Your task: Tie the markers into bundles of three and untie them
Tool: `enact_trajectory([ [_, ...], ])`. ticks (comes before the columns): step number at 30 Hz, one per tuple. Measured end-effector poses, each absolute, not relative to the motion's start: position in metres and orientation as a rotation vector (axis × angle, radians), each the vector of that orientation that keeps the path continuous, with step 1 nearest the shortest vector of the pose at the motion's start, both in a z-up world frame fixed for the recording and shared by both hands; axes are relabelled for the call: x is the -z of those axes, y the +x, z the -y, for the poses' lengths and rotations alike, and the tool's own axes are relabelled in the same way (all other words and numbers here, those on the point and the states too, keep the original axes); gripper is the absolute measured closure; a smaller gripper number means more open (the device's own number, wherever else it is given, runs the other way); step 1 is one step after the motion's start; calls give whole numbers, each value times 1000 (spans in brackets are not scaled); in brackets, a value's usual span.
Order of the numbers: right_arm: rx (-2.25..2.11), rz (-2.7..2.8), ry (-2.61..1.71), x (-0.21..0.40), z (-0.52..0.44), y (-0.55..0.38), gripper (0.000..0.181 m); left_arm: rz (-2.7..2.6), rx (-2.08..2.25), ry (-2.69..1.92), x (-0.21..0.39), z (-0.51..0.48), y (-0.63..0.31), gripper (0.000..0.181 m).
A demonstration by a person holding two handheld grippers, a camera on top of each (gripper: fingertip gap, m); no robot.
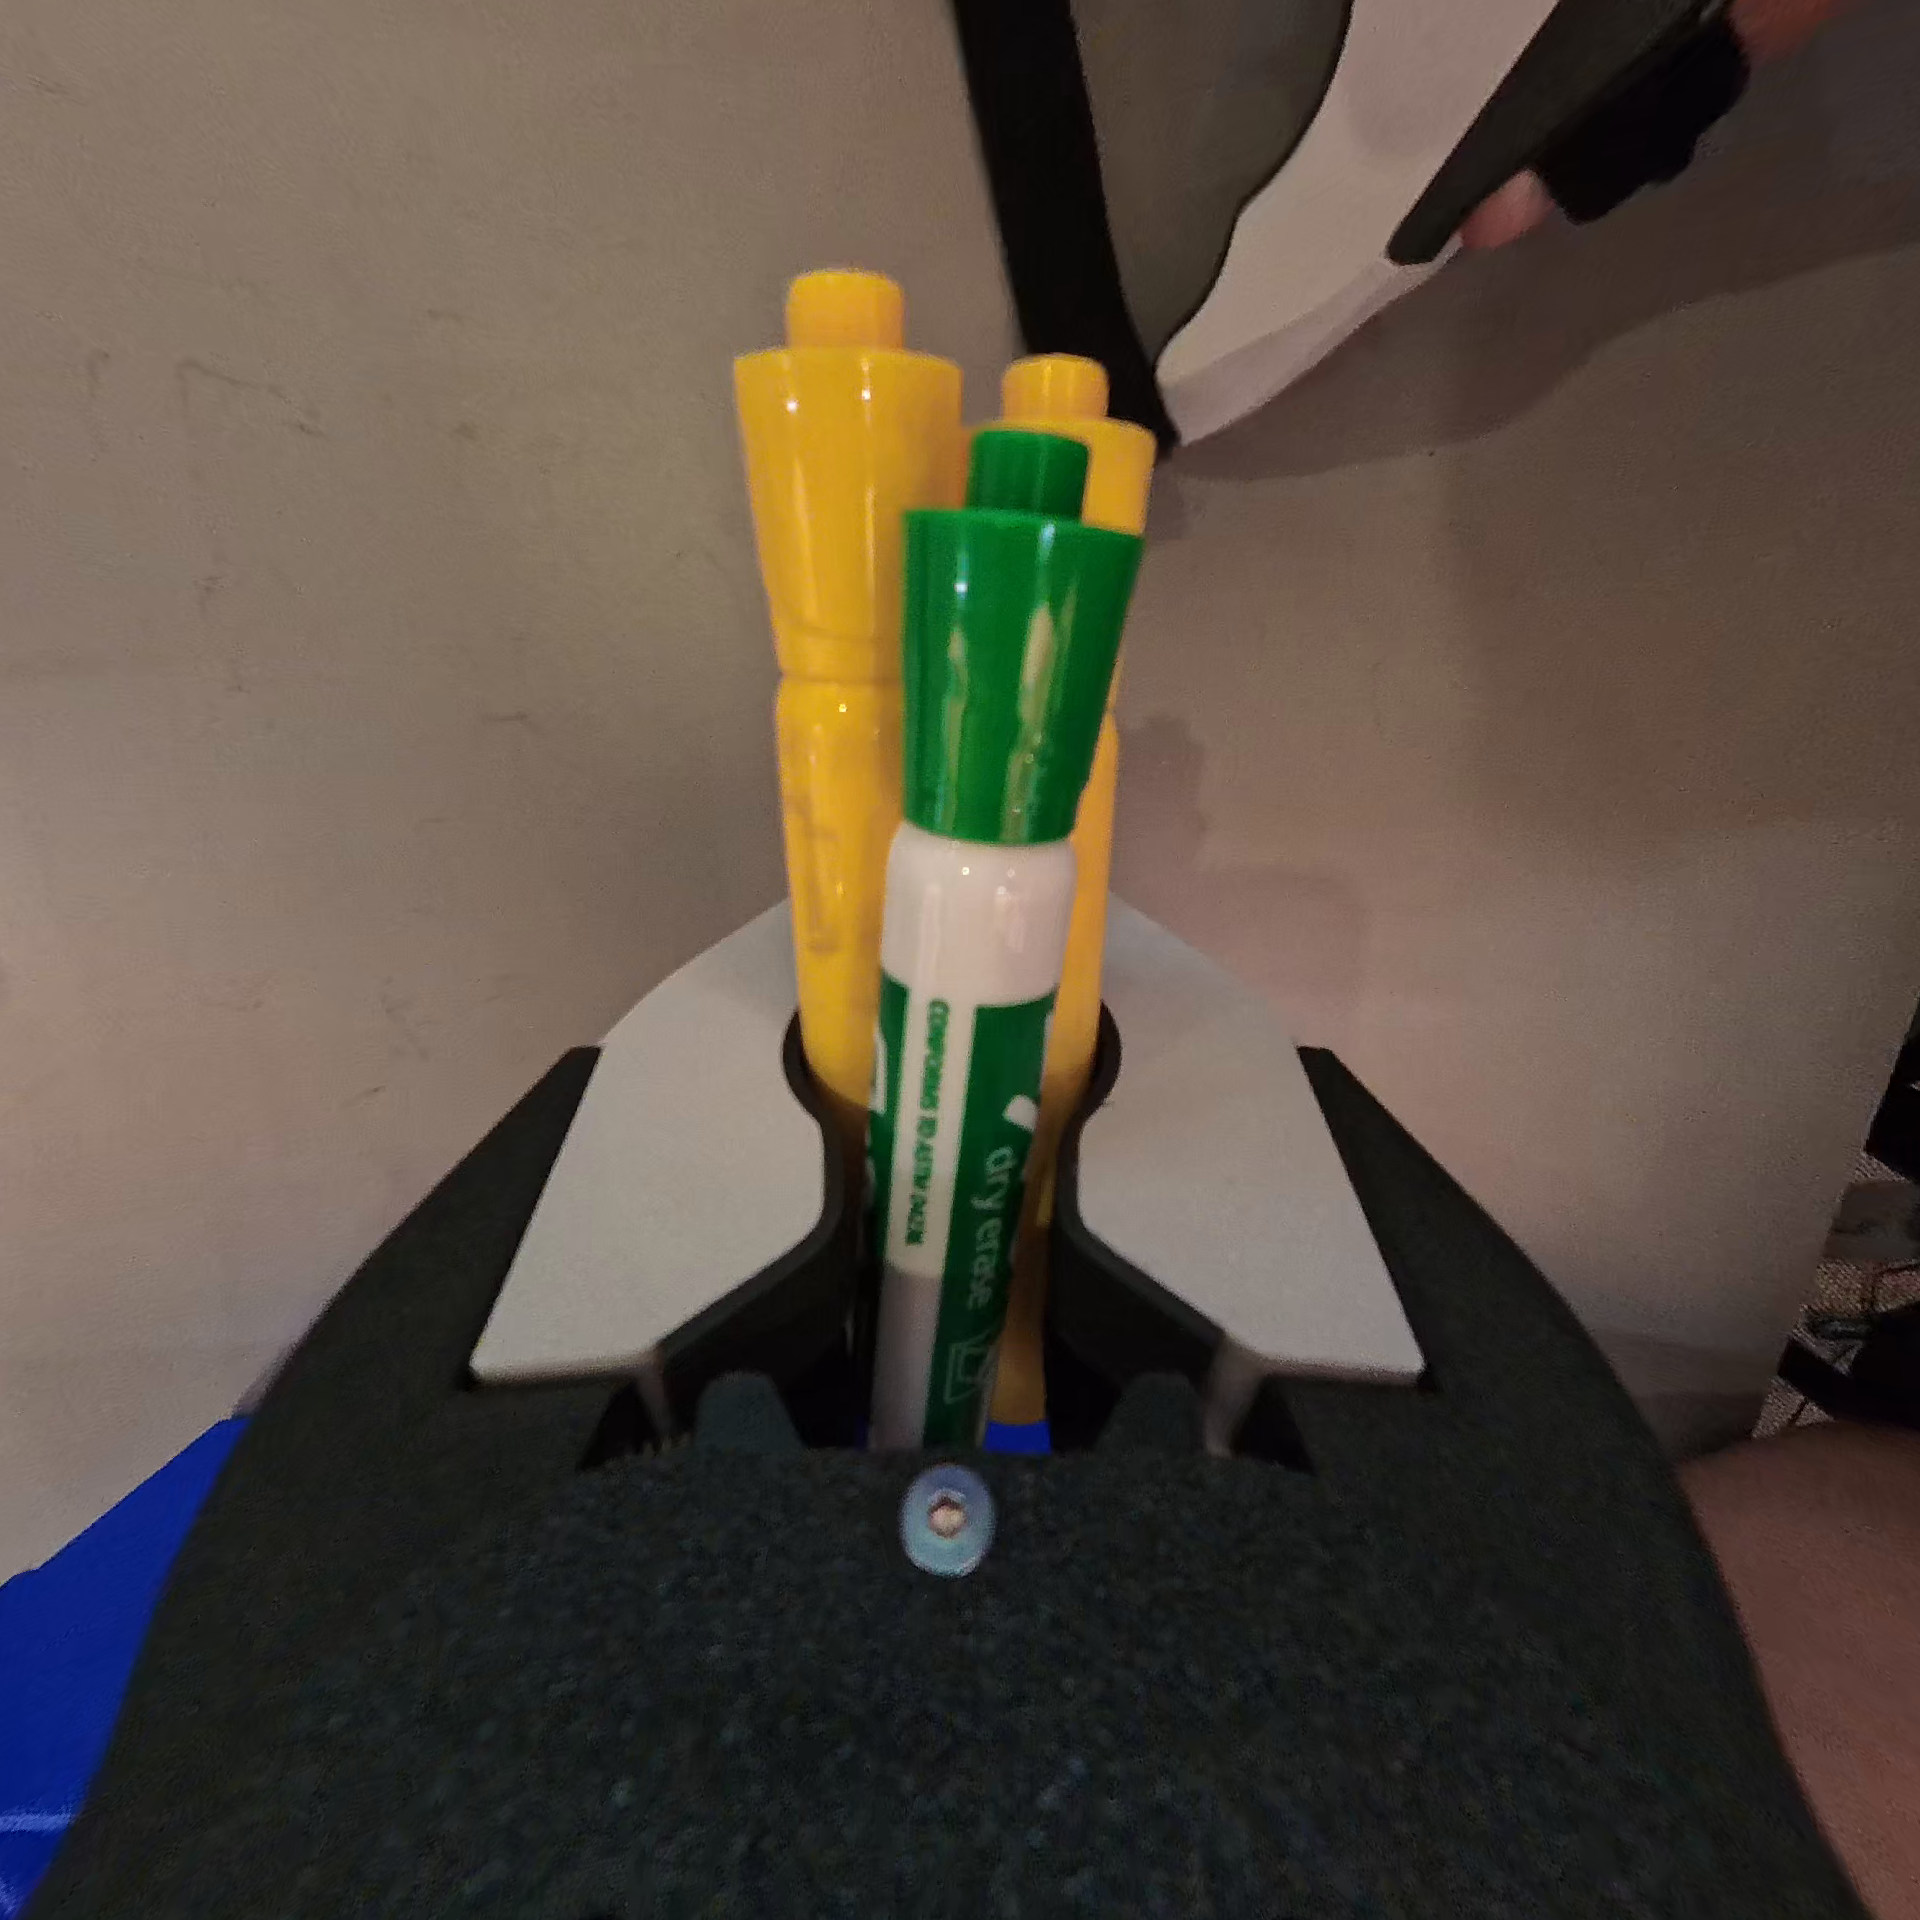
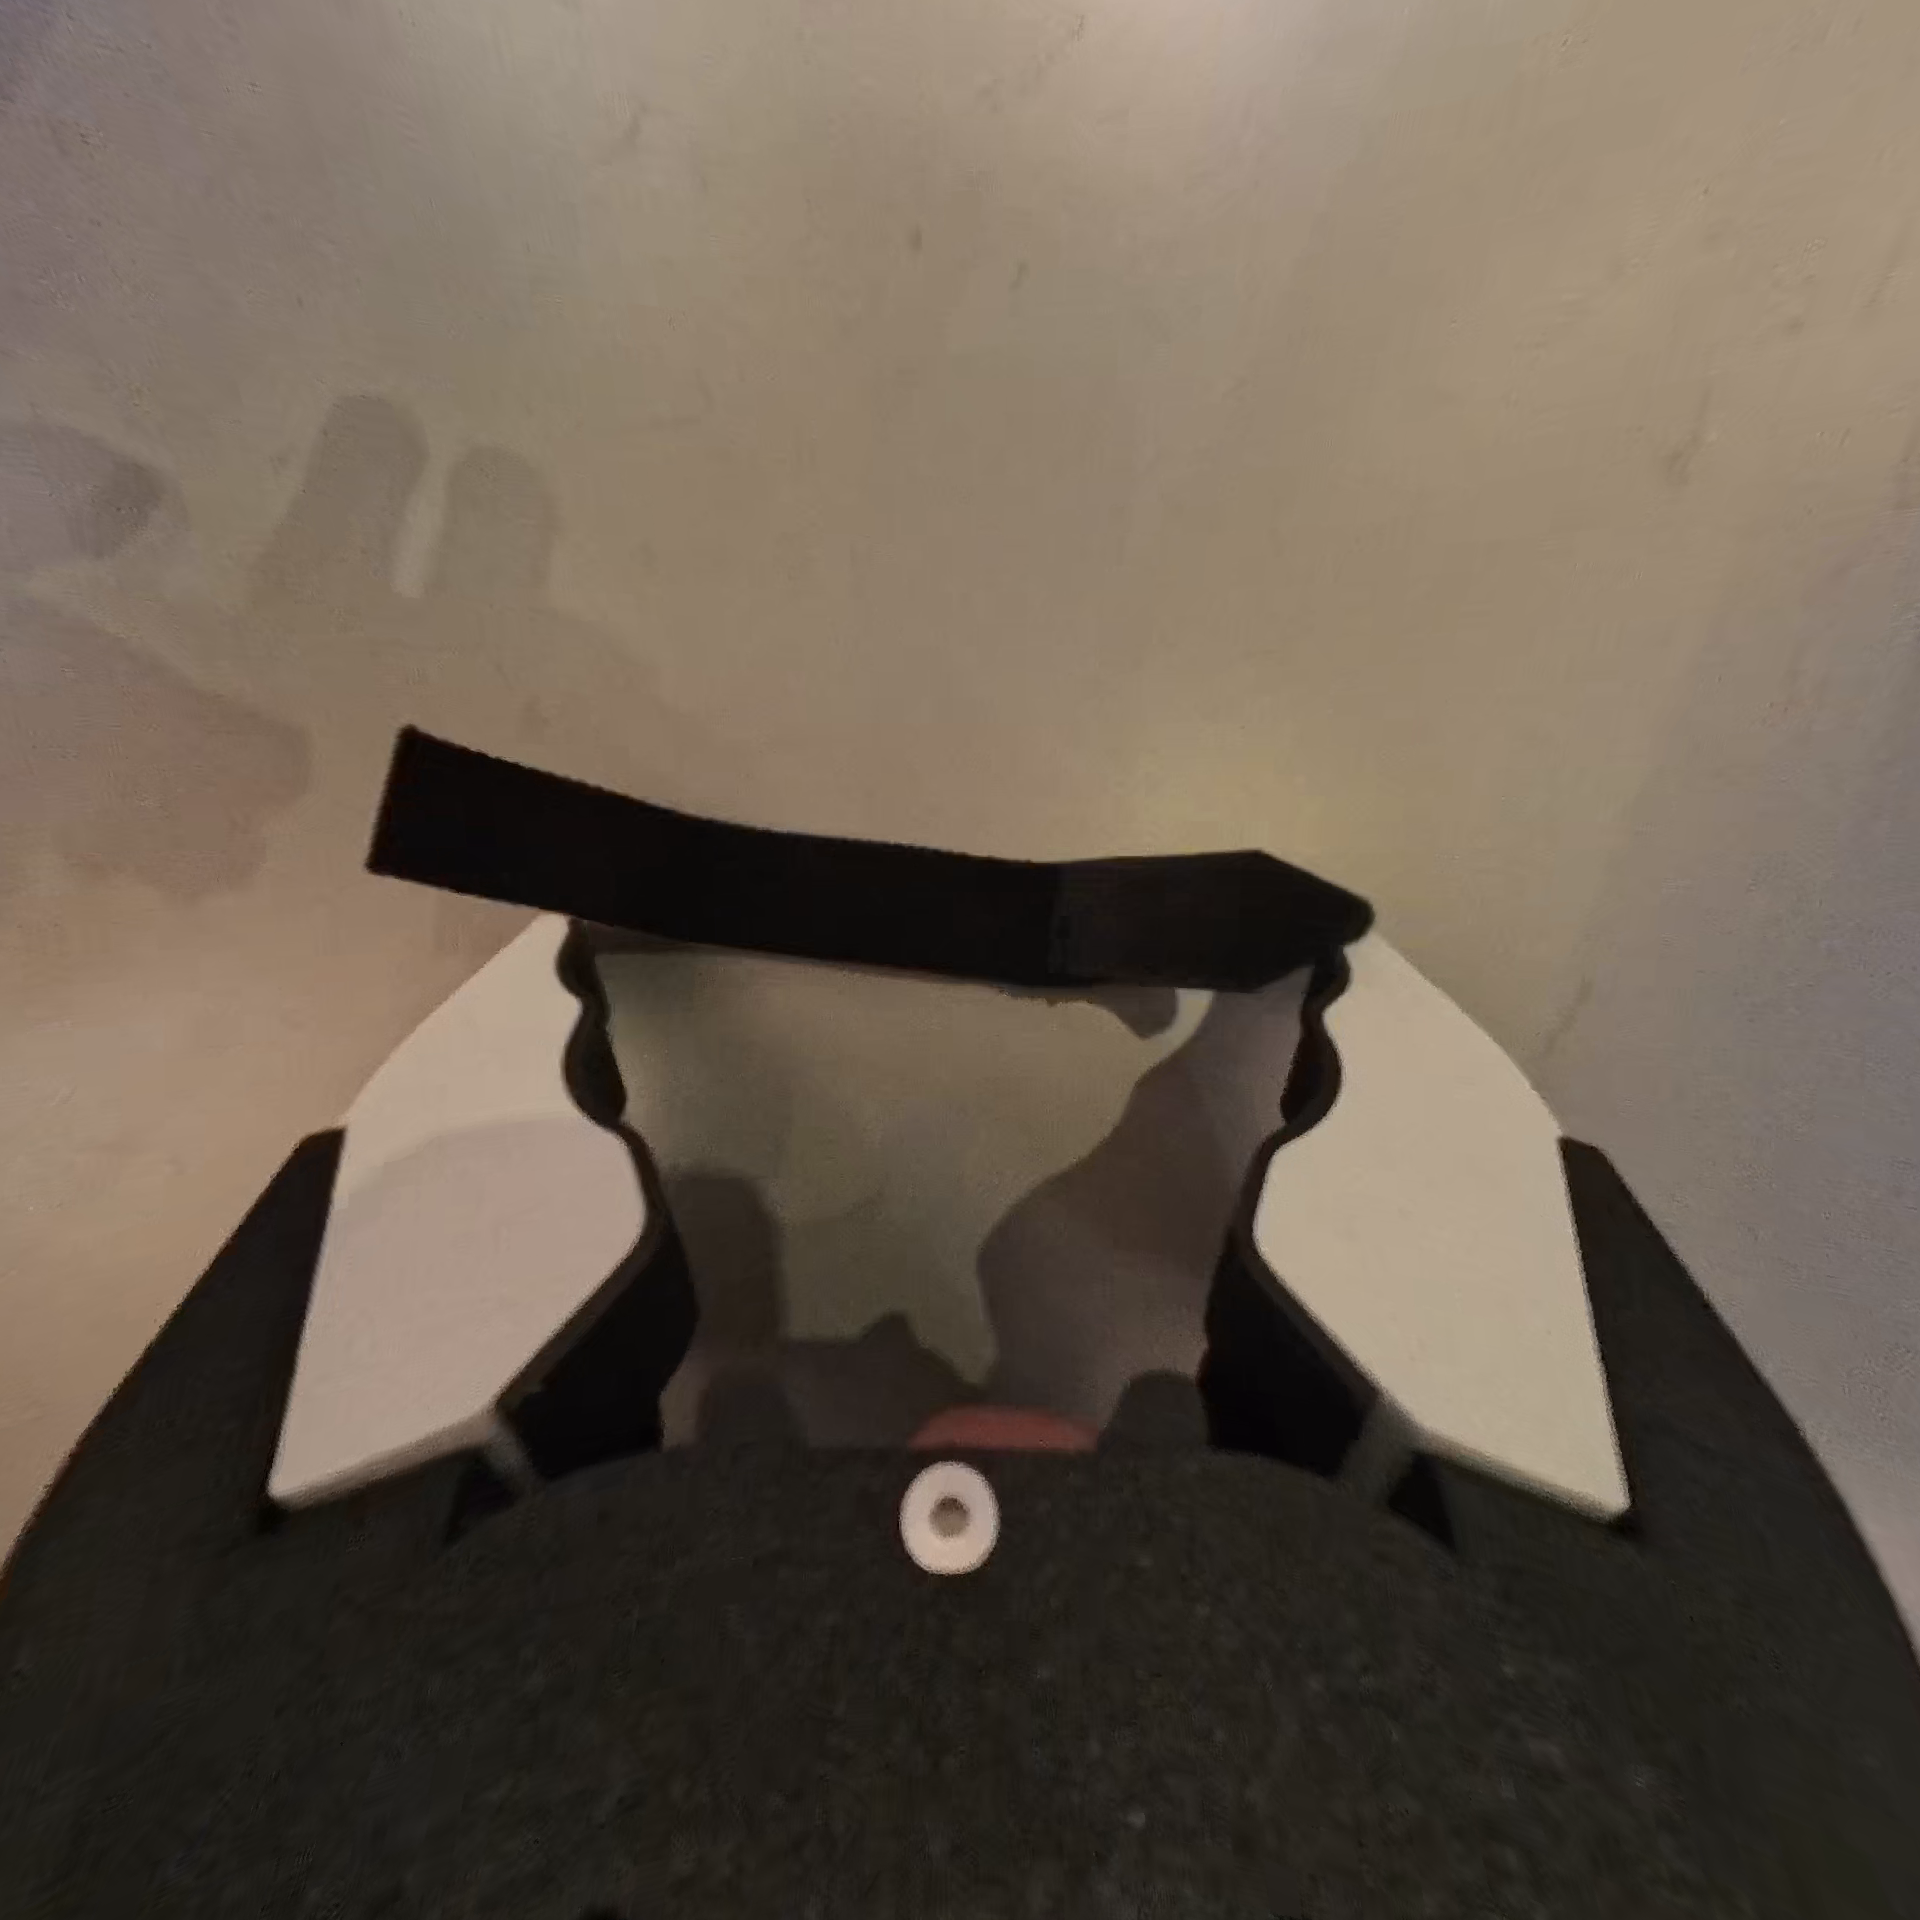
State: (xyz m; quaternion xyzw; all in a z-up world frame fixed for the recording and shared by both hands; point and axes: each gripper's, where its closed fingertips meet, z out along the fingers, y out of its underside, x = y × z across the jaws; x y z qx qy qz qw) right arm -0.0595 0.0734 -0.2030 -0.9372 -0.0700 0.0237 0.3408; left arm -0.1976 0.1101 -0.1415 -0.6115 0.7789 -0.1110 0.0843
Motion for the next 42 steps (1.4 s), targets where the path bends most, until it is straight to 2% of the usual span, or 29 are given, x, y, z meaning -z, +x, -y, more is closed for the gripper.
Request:
enact_trajectory([
  [3,-71,194,-2414,200,-76,-60,76,-2328,329,-1826,143,-110,-198,140],
  [6,-86,198,-2405,199,-78,-59,81,-2329,336,-1829,143,-109,-198,140],
  [13,-152,207,-2354,192,-84,-62,118,-2337,334,-1842,146,-110,-199,140],
  [18,-197,213,-2360,193,-90,-62,133,-2347,332,-1851,150,-109,-200,140],
  [22,-227,262,-2353,193,-94,-62,166,-2352,333,-1851,152,-109,-200,140],
  [25,-208,300,-2331,187,-98,-55,177,-2351,337,-1854,152,-109,-200,140],
  [34,477,898,-2014,159,-101,-38,179,-2354,340,-1867,155,-110,-201,140],
  [38,227,836,-2075,155,-94,-52,180,-2389,357,-1851,159,-105,-199,140],
  [42,-23,714,-2053,125,-98,-57,179,-2436,410,-1820,162,-93,-191,140],
])
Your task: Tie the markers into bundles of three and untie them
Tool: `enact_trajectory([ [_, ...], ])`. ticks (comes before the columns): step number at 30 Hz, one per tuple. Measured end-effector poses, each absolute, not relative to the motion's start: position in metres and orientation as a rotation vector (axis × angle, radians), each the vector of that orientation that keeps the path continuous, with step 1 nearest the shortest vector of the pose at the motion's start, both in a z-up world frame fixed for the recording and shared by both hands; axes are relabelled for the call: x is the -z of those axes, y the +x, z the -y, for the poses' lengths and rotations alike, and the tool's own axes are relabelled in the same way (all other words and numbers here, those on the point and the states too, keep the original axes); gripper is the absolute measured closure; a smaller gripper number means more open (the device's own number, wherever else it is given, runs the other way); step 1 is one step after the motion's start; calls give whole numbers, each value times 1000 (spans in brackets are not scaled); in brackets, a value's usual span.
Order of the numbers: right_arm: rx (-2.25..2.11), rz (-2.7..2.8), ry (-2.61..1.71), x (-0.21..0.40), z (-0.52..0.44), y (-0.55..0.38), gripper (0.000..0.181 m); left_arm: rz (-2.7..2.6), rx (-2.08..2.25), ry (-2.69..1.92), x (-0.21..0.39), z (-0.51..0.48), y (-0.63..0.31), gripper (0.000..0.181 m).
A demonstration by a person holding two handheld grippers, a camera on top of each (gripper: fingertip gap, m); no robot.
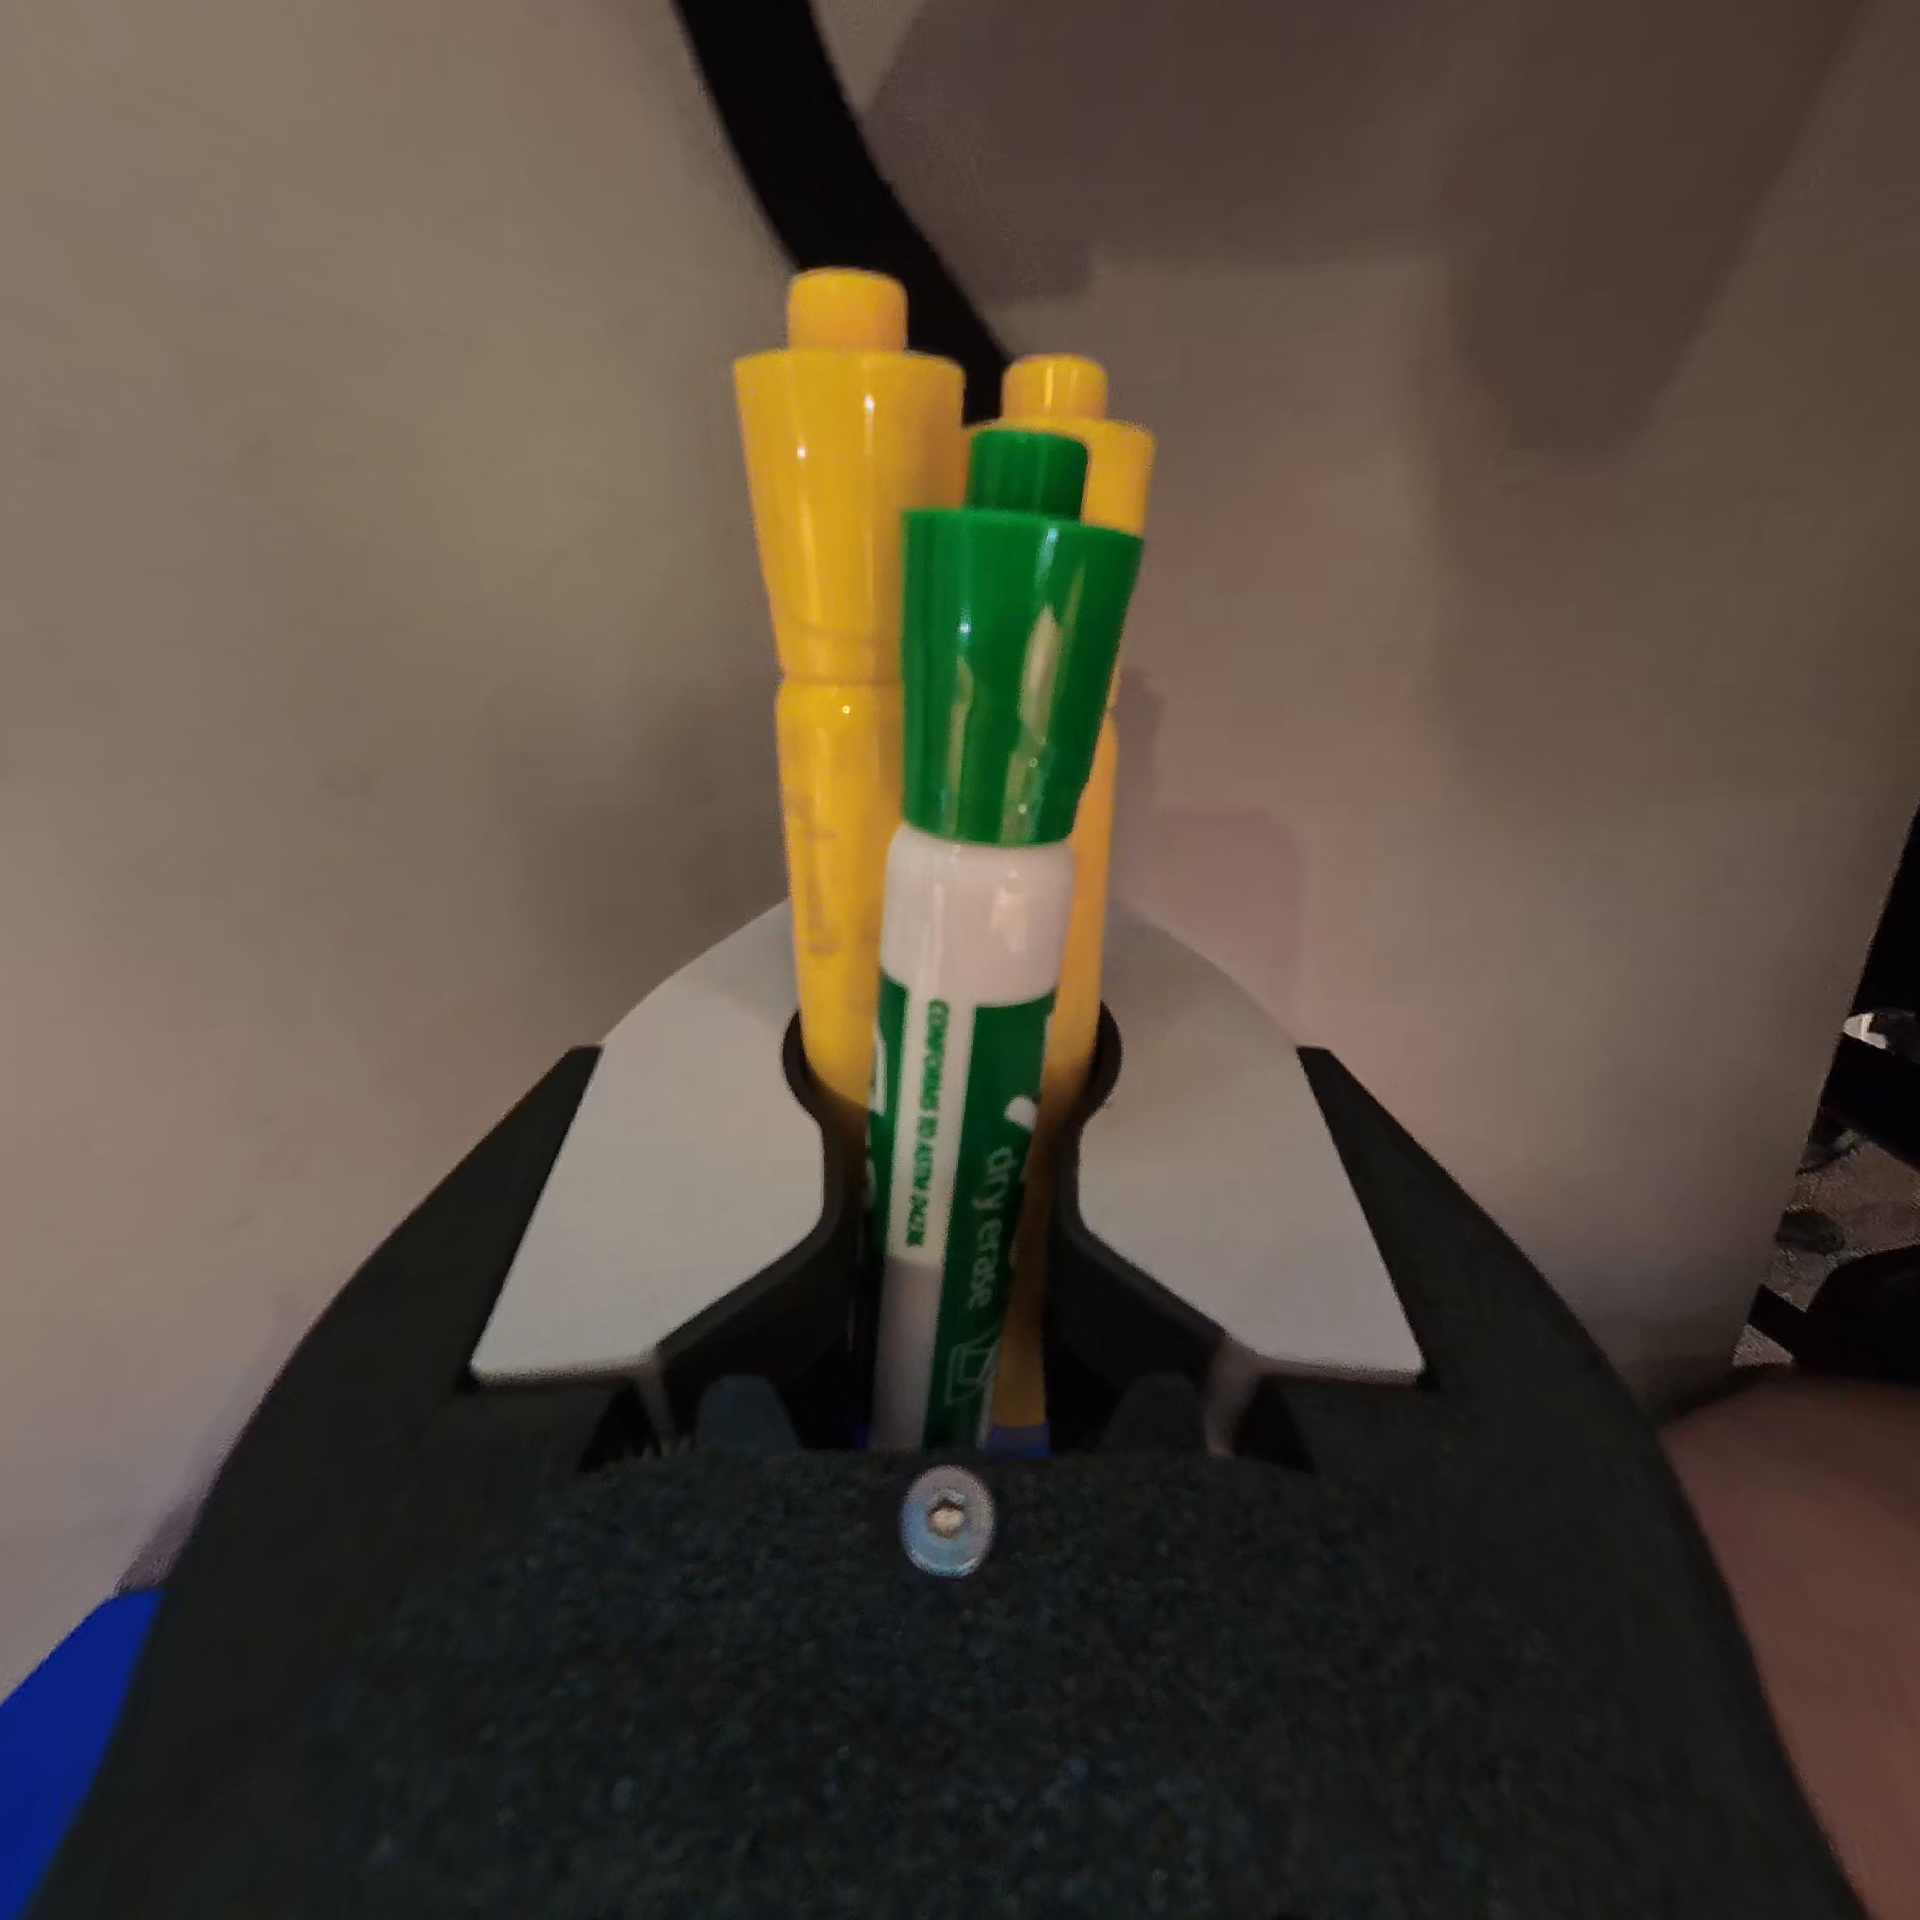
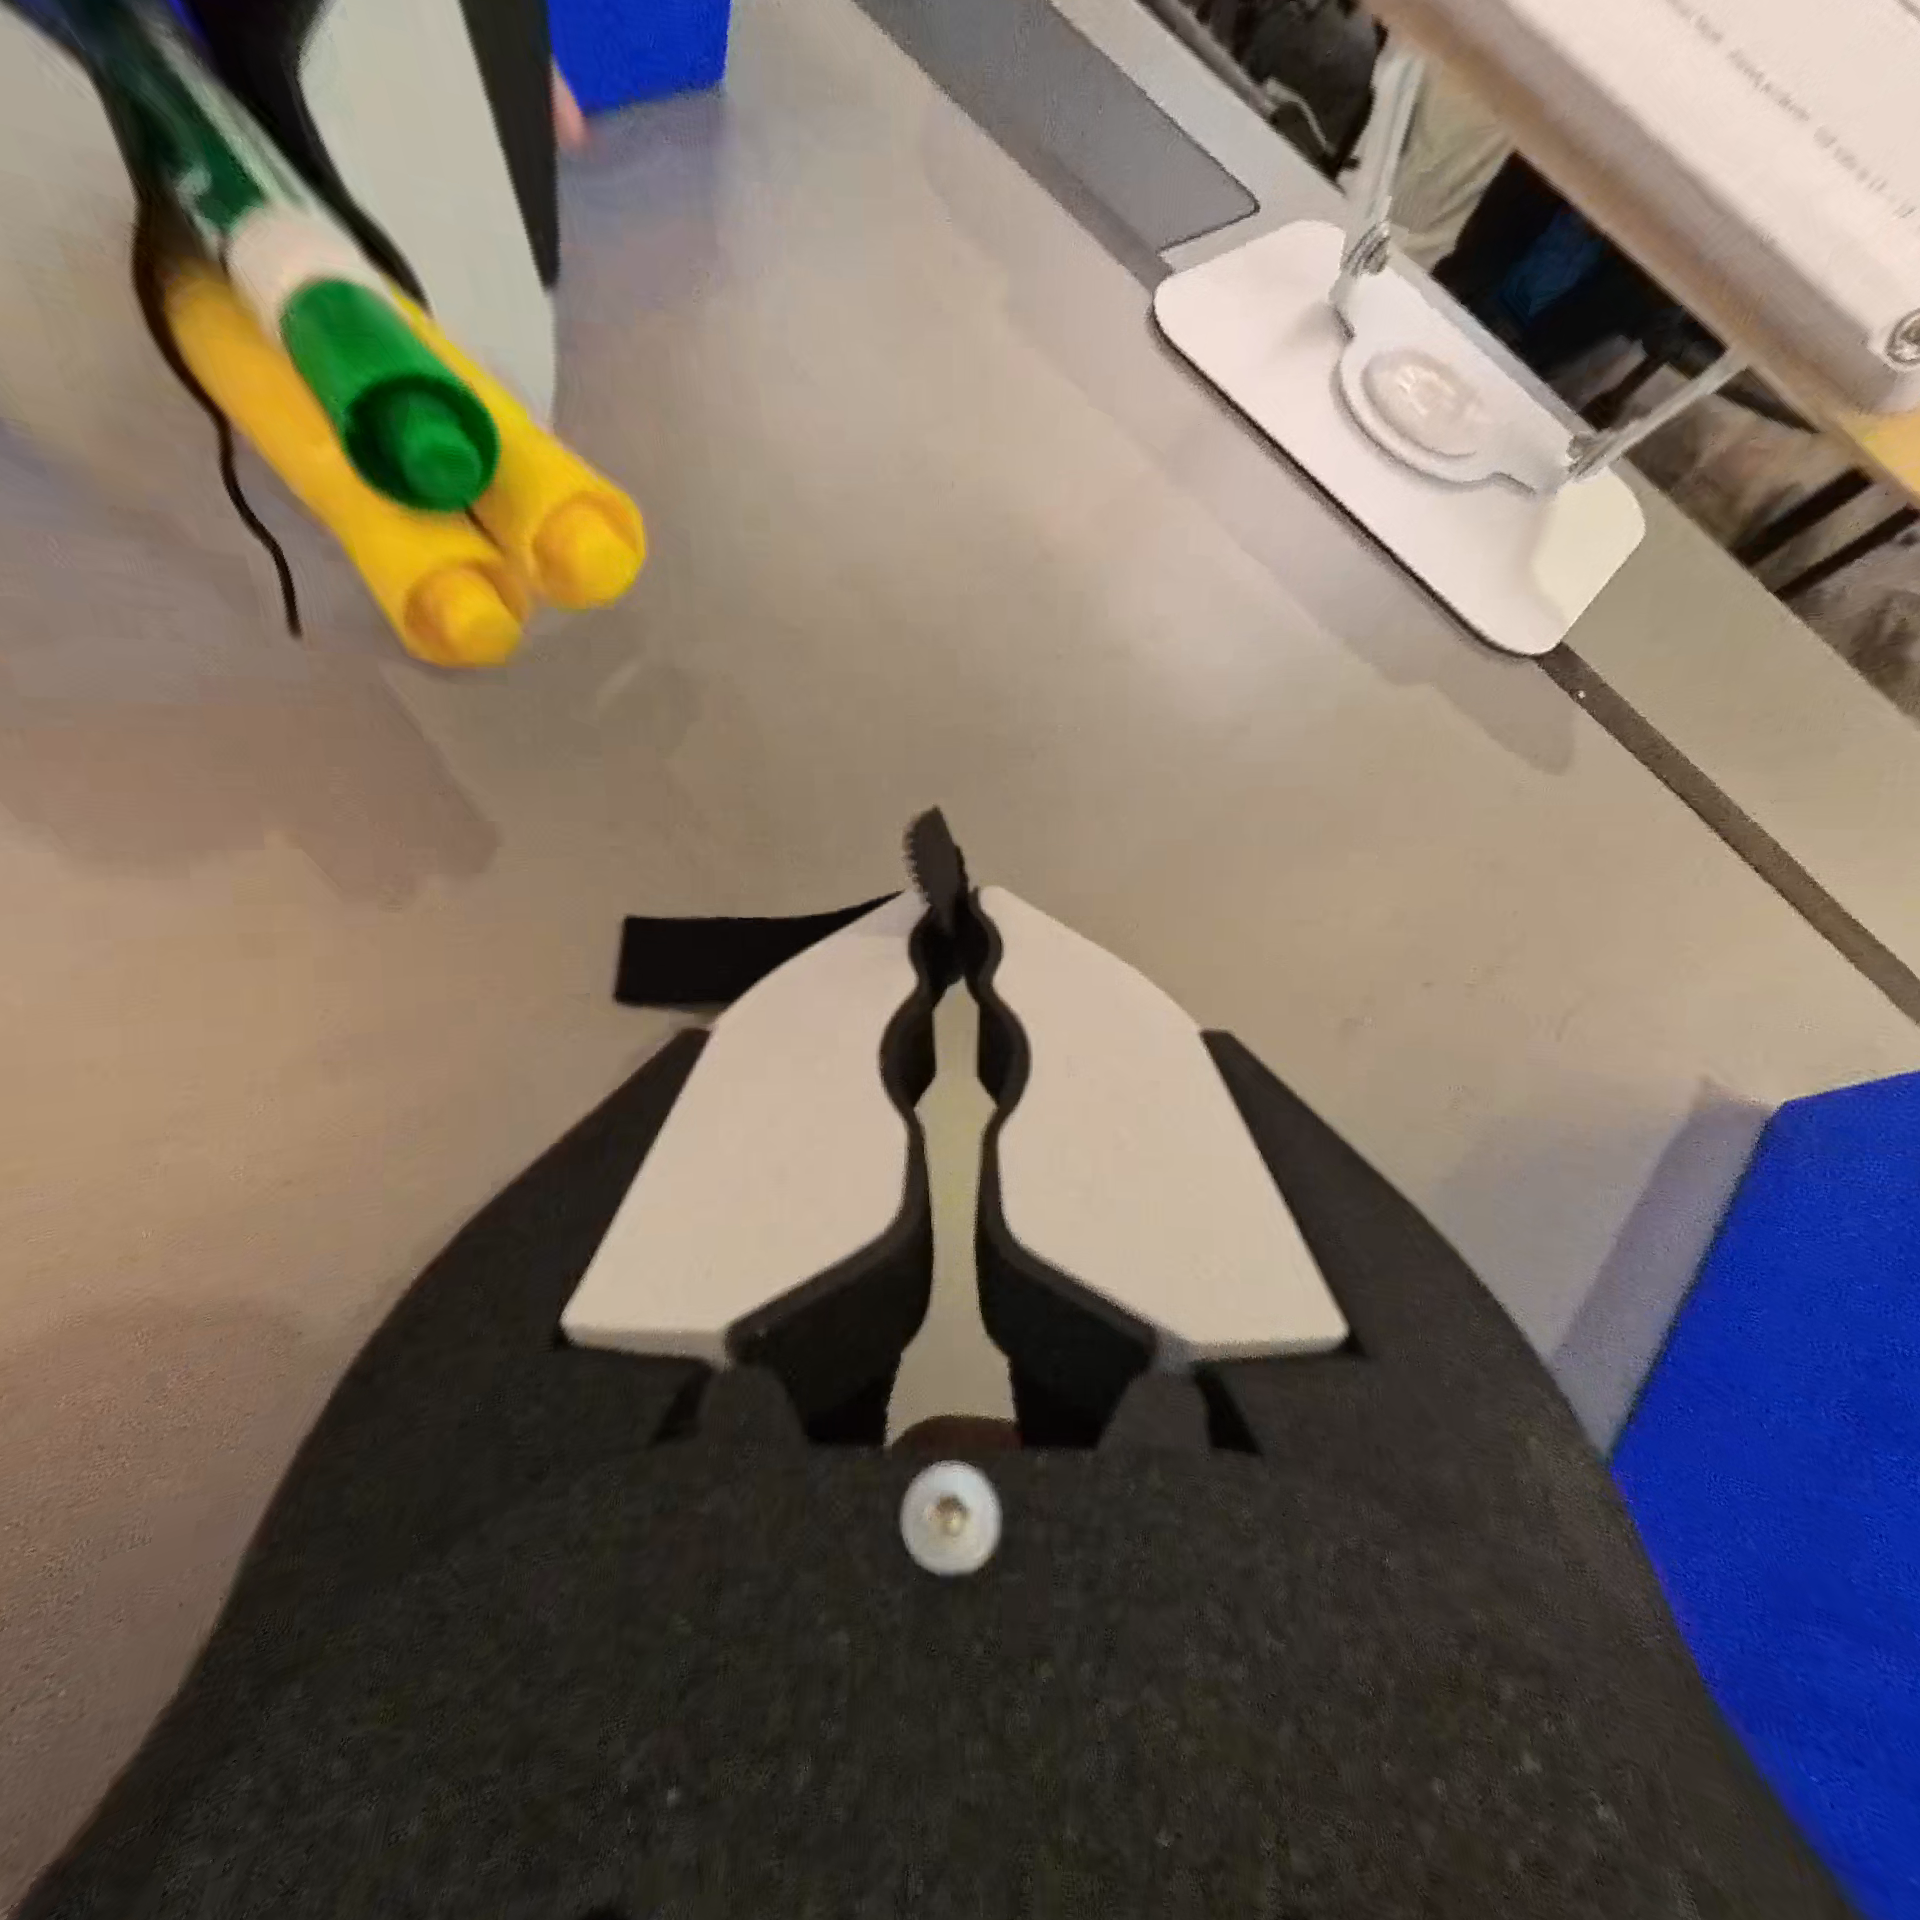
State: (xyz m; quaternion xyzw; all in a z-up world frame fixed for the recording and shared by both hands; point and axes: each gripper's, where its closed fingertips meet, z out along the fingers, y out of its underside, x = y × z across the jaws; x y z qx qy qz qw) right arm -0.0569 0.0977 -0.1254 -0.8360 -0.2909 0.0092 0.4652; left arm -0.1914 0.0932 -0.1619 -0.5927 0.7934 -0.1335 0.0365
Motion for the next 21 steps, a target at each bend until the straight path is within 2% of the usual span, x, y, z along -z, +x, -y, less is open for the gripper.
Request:
enact_trajectory([
  [7,-186,877,-1922,100,-91,-95,179,-2533,433,-1791,177,-78,-181,140],
  [21,-3,1220,-1512,70,-61,-158,180,-2537,414,-1788,182,-80,-178,140],
])
